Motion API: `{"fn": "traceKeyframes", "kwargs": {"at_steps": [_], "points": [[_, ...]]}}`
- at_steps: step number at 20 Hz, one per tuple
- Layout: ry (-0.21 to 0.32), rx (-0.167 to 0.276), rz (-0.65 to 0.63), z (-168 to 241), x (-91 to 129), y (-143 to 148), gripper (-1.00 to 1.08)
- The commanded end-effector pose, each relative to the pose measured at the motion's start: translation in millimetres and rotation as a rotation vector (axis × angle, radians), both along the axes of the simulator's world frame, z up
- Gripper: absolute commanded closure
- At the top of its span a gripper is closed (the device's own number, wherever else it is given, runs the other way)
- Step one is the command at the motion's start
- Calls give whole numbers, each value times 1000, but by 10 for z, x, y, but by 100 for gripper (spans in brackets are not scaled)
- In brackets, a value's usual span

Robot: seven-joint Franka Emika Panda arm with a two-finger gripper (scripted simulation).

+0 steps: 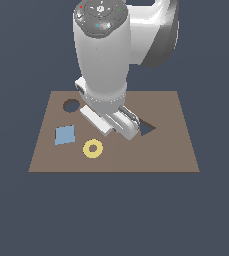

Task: Insert a designated object into the corresponding slot on a board.

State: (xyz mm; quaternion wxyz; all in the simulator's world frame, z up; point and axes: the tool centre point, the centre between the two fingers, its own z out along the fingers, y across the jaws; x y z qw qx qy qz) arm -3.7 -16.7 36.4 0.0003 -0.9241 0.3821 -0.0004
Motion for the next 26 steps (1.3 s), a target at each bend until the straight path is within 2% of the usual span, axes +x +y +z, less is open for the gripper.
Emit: {"fn": "traceKeyframes", "kwargs": {"at_steps": [1, 8, 14, 20, 26], "points": [[-1, 0, -130, 9, -3, -213, 108], [0, 0, -484, 25, -179, -775, 108], [0, 0, -731, 34, -423, -1113, 108], [1, 0, -897, 40, -637, -1298, 108], [1, 0, -987, 43, -766, -1378, 108]]}}
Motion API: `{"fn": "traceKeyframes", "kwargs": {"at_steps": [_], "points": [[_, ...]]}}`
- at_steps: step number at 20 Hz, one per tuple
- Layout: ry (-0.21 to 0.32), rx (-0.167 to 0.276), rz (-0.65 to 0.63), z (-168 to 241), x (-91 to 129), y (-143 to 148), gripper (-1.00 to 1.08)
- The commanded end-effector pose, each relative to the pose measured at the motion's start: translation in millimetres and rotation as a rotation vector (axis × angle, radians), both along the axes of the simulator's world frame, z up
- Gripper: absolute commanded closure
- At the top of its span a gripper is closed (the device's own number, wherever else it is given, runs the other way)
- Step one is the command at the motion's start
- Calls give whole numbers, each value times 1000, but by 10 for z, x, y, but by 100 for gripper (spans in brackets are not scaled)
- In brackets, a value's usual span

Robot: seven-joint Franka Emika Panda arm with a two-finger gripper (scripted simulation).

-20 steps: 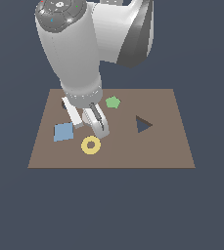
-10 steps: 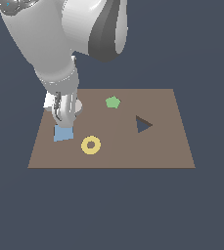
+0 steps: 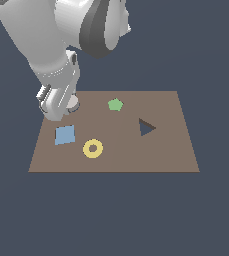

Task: Insert a designated object into the corresponding slot on a board.

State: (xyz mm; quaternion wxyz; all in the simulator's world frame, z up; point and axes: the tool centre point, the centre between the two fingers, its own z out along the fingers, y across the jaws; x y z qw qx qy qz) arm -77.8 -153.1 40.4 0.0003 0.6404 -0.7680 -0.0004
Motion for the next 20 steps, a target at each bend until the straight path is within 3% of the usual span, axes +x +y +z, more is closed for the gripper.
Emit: {"fn": "traceKeyframes", "kwargs": {"at_steps": [1, 15, 16, 20], "points": [[-1, 0, -26, 3, -36, -19, 108], [-1, 1, -27, -97, -40, -15, 108], [-1, 1, -27, -97, -40, -15, -92], [-1, 1, -27, -97, -40, -15, -92]]}}
